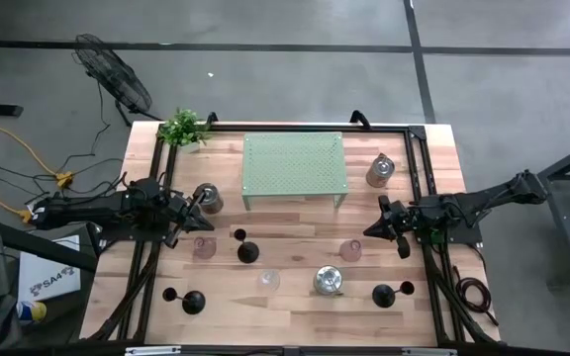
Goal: Pick & Place candle stick holders
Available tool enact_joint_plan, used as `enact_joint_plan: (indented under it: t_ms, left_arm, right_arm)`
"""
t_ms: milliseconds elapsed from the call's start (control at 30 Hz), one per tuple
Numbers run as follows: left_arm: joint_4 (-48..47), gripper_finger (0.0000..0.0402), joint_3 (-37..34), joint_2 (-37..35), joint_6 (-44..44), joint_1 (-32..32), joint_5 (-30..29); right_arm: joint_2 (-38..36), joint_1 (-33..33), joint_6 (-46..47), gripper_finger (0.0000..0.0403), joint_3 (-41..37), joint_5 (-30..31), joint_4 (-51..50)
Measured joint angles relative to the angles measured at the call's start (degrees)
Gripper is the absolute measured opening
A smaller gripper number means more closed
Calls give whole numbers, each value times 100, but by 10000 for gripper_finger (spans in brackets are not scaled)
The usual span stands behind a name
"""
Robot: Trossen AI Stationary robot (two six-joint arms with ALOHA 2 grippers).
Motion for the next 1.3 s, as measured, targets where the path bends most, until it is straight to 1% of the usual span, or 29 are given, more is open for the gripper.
enact_joint_plan:
  t_ms: [367, 500, 633, 700, 867, 1100, 1233, 1300]
  left_arm:
    - [-1, 0, -2, -1, 0, -1, -1]
    - [-1, 0, -2, -2, 0, 0, -1]
    - [-1, 0, -2, -2, 0, -2, 1]
    - [-1, 0, -2, -2, 0, -1, 0]
    - [-1, 0, -2, -2, 0, 0, 1]
    - [-1, 0, -2, -2, 0, -1, 0]
    - [-1, 0, -2, -2, 0, -2, -1]
    - [-1, 0, -2, -2, 0, 0, 0]
  right_arm:
    - [0, 2, -2, 2, -2, 1, 0]
    - [0, 2, -28, 2, -1, 112, 7]
    - [0, 2, -678, 2, 0, 561, 69]
    - [0, 2, -748, 2, 0, 724, 101]
    - [0, 2, -836, 2, 0, 737, 102]
    - [0, 2, -1522, 2, 0, 741, 98]
    - [0, 2, -1531, 2, 0, 743, 104]
    - [0, 2, -1521, 2, 0, 886, 179]
